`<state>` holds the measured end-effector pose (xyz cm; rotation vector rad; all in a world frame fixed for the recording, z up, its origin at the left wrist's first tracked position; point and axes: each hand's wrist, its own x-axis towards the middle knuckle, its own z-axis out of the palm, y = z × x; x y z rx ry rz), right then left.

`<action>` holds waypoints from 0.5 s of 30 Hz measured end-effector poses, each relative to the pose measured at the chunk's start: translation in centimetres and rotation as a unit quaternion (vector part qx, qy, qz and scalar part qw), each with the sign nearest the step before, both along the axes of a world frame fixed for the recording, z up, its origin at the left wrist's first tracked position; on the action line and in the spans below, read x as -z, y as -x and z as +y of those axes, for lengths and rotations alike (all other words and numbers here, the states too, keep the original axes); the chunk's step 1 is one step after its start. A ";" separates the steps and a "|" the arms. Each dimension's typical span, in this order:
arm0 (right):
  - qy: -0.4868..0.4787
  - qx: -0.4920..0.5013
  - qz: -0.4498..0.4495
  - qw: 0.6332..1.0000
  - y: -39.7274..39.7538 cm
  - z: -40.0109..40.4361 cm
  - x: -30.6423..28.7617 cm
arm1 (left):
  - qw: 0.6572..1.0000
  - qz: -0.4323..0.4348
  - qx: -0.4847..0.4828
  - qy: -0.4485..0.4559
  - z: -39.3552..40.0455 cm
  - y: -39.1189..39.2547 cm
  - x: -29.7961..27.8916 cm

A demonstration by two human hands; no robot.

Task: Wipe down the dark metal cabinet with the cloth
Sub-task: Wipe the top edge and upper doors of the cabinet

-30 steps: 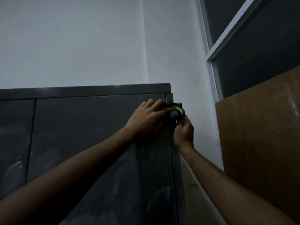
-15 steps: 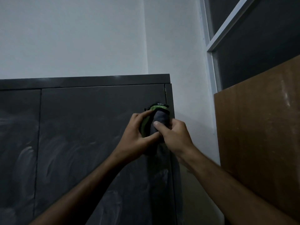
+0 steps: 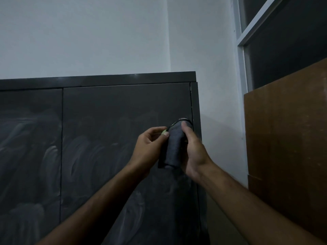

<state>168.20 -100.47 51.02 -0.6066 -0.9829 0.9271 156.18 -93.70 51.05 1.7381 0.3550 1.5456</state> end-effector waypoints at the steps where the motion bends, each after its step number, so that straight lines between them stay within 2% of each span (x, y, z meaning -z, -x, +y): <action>1: -0.001 0.004 0.012 1.000 0.1 0.1 0.1 | 0.995 0.030 -0.075 -0.056 0.0 -0.2 0.4; 3: -0.015 0.046 0.035 0.998 0.2 0.4 0.3 | 0.954 0.082 -0.236 -0.166 0.1 -0.2 0.2; 4: -0.024 0.083 0.039 0.996 0.1 0.6 0.3 | 0.941 0.089 -0.269 -0.187 0.3 0.1 -0.3; 6: -0.048 0.179 0.007 0.983 -0.6 0.6 0.0 | 0.938 0.106 -0.264 -0.196 0.6 1.3 -2.0; 8: -0.093 0.288 -0.069 0.951 -1.9 0.5 -0.7 | 0.913 0.133 -0.291 -0.252 1.7 2.8 -3.7; 10: -0.167 0.393 -0.150 0.892 -3.6 0.6 -1.7 | 0.871 0.146 -0.345 -0.320 3.4 4.9 -5.5; 11: -0.208 0.441 -0.197 0.851 -4.4 0.9 -2.4 | 0.850 0.149 -0.375 -0.339 4.4 6.0 -6.5; 13: -0.266 0.532 -0.307 0.743 -6.1 1.9 -4.0 | 0.804 0.170 -0.444 -0.358 6.3 8.5 -8.4; 15: -0.272 0.593 -0.397 0.646 -7.3 3.6 -5.8 | 0.753 0.211 -0.497 -0.376 8.2 10.6 -9.8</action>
